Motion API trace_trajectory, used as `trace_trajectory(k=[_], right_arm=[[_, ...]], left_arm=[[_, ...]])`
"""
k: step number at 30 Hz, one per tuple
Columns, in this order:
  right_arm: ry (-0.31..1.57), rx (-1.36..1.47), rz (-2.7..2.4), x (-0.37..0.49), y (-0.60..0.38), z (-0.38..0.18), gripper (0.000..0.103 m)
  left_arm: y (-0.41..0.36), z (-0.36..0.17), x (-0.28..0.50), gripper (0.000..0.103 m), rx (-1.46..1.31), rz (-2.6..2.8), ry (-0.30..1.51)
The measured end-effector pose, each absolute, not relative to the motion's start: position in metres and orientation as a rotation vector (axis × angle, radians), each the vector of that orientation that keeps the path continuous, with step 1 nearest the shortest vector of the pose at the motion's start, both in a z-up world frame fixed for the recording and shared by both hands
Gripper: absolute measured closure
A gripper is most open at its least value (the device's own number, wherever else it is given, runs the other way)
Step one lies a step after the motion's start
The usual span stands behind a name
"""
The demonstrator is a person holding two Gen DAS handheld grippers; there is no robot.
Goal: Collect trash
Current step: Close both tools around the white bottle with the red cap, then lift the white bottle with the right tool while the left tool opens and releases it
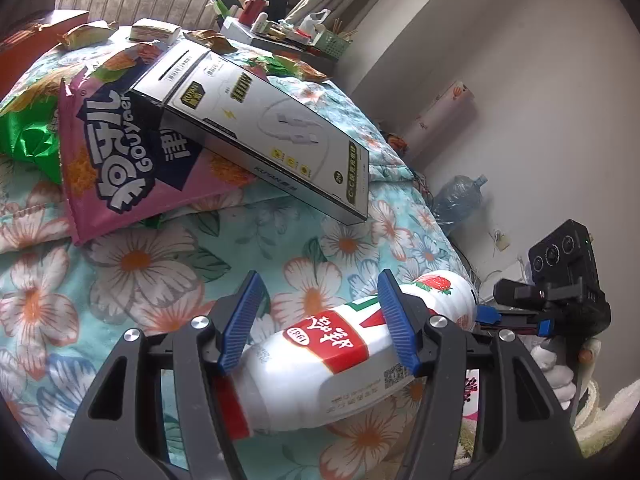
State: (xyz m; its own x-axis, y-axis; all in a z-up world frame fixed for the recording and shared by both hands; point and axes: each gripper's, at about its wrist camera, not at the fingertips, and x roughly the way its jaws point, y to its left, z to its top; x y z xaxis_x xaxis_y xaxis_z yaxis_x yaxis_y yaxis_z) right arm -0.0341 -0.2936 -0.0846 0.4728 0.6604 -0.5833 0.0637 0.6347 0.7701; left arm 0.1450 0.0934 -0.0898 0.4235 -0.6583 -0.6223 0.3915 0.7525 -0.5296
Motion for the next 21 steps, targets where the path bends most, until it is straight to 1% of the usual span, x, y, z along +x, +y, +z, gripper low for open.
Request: trace_trajectory(k=[3, 8, 9, 12, 16, 19, 21], right_arm=[[1.024, 0.765, 0.427, -0.034, -0.284, -0.08, 0.029], [1.03, 0.748, 0.44, -0.028, -0.274, -0.082, 0.03], [1.032, 0.738, 0.436, -0.027, -0.272, -0.082, 0.033], [1.042, 0.703, 0.433, -0.025, -0.266, -0.083, 0.038], [1.042, 0.65, 0.407, -0.024, -0.263, -0.08, 0.051], [1.041, 0.649, 0.393, -0.022, -0.266, -0.081, 0.057], [1.039, 0.656, 0.39, -0.019, -0.266, -0.081, 0.058]], left_arm=[[0.101, -0.091, 0.149, 0.047, -0.342, -0.648, 0.932], [0.113, -0.094, 0.15, 0.047, -0.376, -0.619, 0.951], [0.114, -0.095, 0.15, 0.047, -0.379, -0.615, 0.952], [0.118, -0.097, 0.15, 0.047, -0.383, -0.606, 0.955], [0.12, -0.099, 0.149, 0.047, -0.389, -0.608, 0.96], [0.121, -0.1, 0.148, 0.047, -0.391, -0.611, 0.958], [0.123, -0.1, 0.147, 0.047, -0.399, -0.614, 0.957]])
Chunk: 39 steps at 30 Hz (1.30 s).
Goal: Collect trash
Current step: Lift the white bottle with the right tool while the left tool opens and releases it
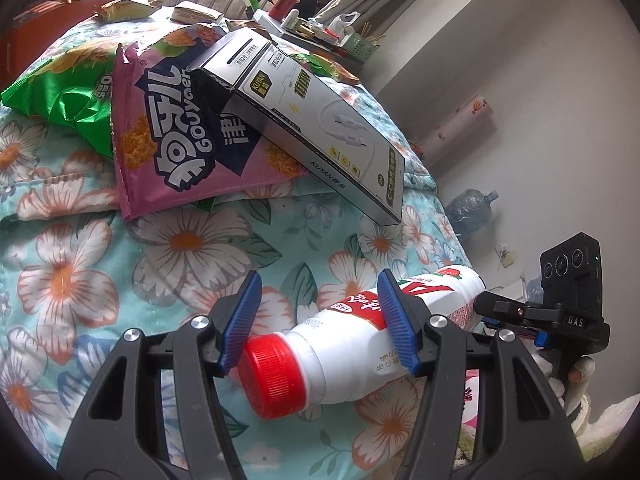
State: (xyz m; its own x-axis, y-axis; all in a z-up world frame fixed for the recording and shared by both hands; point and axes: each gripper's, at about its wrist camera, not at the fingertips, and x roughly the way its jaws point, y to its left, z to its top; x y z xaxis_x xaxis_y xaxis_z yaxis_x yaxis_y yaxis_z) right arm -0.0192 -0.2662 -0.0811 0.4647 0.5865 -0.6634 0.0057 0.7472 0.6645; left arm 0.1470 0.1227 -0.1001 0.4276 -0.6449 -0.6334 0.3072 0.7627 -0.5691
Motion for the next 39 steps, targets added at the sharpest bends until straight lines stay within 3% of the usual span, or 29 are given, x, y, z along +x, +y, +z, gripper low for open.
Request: trace_trajectory(k=[25, 34, 39], right_arm=[[1.029, 0.631, 0.396, 0.004, -0.253, -0.078, 0.06], [1.016, 0.577, 0.443, 0.033, -0.232, -0.076, 0.06], [0.977, 0.632, 0.463, 0.038, -0.236, -0.073, 0.059]], left_arm=[[0.147, -0.102, 0.136, 0.047, -0.487, -0.638, 0.967], [0.139, -0.09, 0.099, 0.047, -0.409, -0.663, 0.984], [0.131, -0.077, 0.089, 0.034, -0.324, -0.654, 0.966]])
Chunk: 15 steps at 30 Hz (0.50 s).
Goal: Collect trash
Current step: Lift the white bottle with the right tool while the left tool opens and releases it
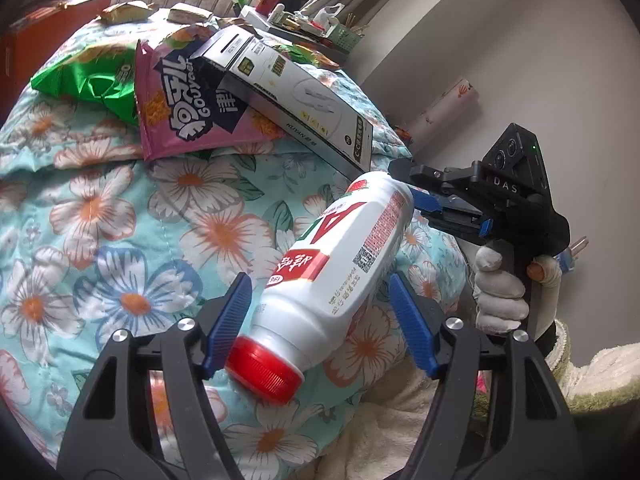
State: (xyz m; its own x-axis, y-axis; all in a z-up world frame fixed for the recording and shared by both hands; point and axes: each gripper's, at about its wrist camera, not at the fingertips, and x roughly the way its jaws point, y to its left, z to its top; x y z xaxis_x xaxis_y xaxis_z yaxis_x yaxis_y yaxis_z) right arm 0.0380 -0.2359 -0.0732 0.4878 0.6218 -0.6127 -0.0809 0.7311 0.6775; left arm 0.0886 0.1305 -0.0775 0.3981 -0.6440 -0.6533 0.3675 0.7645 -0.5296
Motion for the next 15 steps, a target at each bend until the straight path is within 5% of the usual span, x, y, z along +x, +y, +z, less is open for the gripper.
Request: trace_trajectory(k=[3, 15], right_arm=[[0.924, 0.65, 0.445, 0.027, -0.253, -0.066, 0.049], [0.865, 0.693, 0.41, -0.015, -0.309, -0.061, 0.041]], left_arm=[[0.114, -0.066, 0.088, 0.028, -0.219, -0.67, 0.946], [0.04, -0.056, 0.1, 0.023, 0.093, -0.734, 0.965]])
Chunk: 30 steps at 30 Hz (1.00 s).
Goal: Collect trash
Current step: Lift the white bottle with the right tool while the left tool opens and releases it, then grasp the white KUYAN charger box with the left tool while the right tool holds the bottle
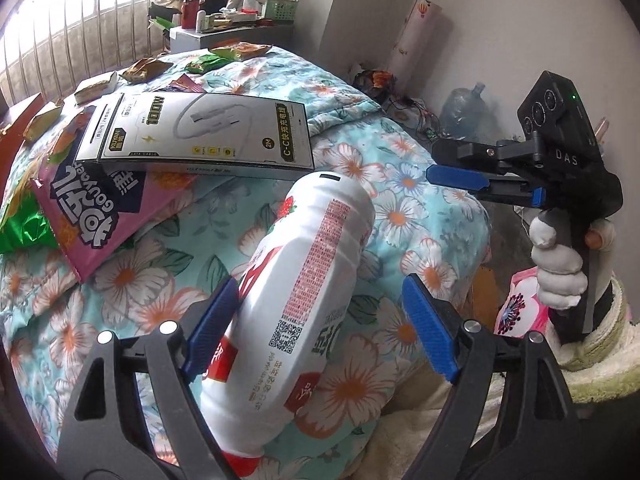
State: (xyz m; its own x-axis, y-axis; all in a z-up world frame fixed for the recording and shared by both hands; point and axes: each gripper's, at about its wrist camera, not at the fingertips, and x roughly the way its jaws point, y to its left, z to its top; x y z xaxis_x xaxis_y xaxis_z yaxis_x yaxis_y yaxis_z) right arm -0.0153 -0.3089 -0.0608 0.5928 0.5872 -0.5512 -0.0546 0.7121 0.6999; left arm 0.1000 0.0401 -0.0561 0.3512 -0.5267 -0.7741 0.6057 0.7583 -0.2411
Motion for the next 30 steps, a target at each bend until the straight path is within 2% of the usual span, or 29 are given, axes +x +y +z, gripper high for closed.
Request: trace_trajectory(k=[7, 13, 20, 30], right_arm=[[1.031, 0.938, 0.593, -0.023, -0.257, -0.104, 0.038], [1.134, 1.024, 0.563, 0.001, -0.212, -0.125, 0.037], [1.142, 1.027, 0.455, 0.013, -0.185, -0.131, 0.037], [1.125, 1.014, 0.435, 0.018, -0.19, -0.127, 0.038]], left_arm=[[0.088, -0.054, 0.091, 0.023, -0.04, -0.659, 0.975], [0.121, -0.069, 0.082, 0.023, -0.141, -0.613, 1.012], [0.115, -0.083, 0.079, 0.023, -0.224, -0.652, 1.019], [0.092, -0.081, 0.063, 0.023, -0.208, -0.739, 1.01]])
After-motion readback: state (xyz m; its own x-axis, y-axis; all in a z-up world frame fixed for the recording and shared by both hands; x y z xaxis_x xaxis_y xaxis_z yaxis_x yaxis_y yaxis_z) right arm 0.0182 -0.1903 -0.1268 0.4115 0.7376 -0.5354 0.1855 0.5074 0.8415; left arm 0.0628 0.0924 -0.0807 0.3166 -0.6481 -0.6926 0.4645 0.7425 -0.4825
